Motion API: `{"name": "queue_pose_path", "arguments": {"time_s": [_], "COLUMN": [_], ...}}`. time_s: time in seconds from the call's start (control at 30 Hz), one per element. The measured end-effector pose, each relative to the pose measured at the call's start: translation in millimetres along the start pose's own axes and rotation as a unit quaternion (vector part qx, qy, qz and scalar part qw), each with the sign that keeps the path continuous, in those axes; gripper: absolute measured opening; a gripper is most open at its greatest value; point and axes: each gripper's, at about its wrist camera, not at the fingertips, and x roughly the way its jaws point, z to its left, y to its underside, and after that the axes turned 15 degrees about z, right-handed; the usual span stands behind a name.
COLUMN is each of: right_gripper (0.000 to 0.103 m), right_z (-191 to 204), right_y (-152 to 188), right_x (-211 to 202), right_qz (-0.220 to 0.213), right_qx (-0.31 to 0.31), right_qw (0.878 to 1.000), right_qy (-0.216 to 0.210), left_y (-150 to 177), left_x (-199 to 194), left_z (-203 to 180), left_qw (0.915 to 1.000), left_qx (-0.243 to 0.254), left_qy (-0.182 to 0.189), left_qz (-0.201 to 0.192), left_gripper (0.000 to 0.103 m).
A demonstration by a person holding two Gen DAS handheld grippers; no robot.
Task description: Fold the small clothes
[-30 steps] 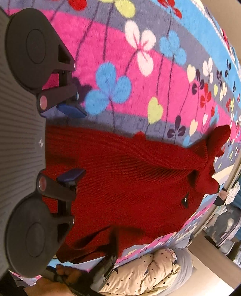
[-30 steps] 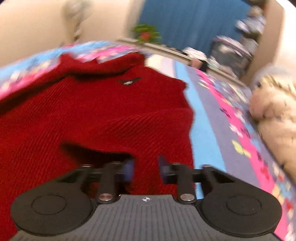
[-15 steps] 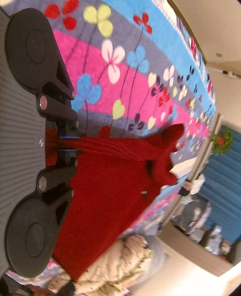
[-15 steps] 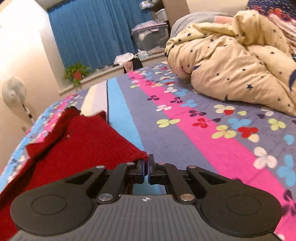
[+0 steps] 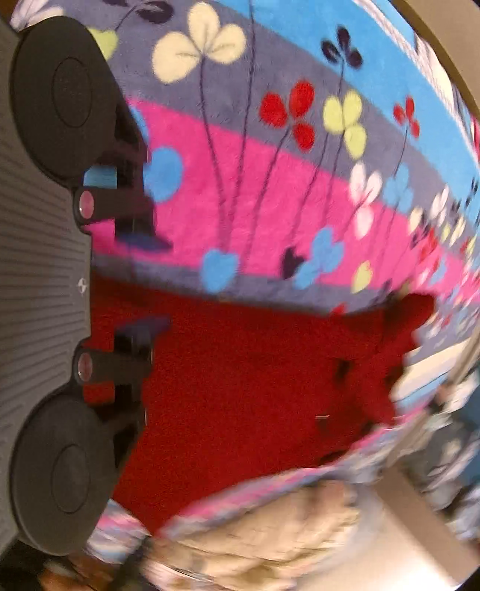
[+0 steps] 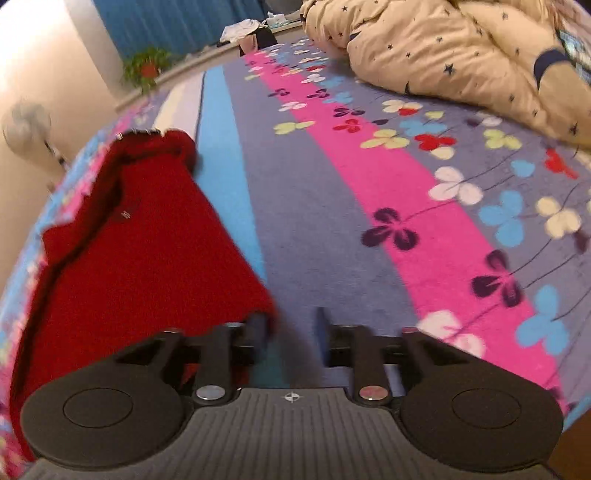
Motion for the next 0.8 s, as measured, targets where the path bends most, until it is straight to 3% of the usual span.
{"name": "queue_pose_path", "arguments": {"time_s": [0.1,0.23,0.4,0.47,0.57,0.6,0.67,0.7,0.77,0.8], "right_gripper": [0.051,0.053,0.063,0.063,0.052,0.029,0.007,0.007,0.006,0.006], "right_z": [0,-6,20,30,39,41,44,45,40,36], "right_y": [-3,-12,-17,-17,-13,-12,-10,-9,-8,-9], "right_x": [-7,-4,44,66,80,78,73,69,60,52], "right_qz": [-0.035,-0.053,0.024,0.067,0.089,0.086,0.079,0.073,0.055,0.039], "right_qx": [0.008,0.037,-0.018,-0.042,-0.077,-0.084,-0.095,-0.107,-0.098,-0.090], "right_qw": [0.999,0.998,1.000,0.997,0.991,0.992,0.992,0.991,0.993,0.995], "right_qy": [0.018,-0.009,-0.004,0.019,0.056,0.046,0.037,0.037,0.020,0.015], "left_y": [-7,-17,-20,-22,-23,-23,-23,-24,-25,-26], "left_x": [-14,-3,18,24,37,41,47,49,41,34], "left_z": [8,-6,-27,-30,-34,-37,-41,-43,-43,-41], "left_qw": [0.9976,0.9993,0.9995,0.9993,0.9981,0.9971,0.9945,0.9930,0.9890,0.9886], "left_qx": [-0.033,-0.018,0.025,0.026,0.028,0.033,0.051,0.061,0.060,0.053], "left_qy": [0.051,0.029,-0.005,-0.015,-0.040,-0.053,-0.079,-0.091,-0.135,-0.140], "left_qz": [-0.033,-0.011,0.017,0.021,0.038,0.042,0.045,0.044,0.004,-0.015], "left_gripper": [0.060,0.060,0.076,0.076,0.075,0.073,0.040,0.012,0.010,0.010]}}
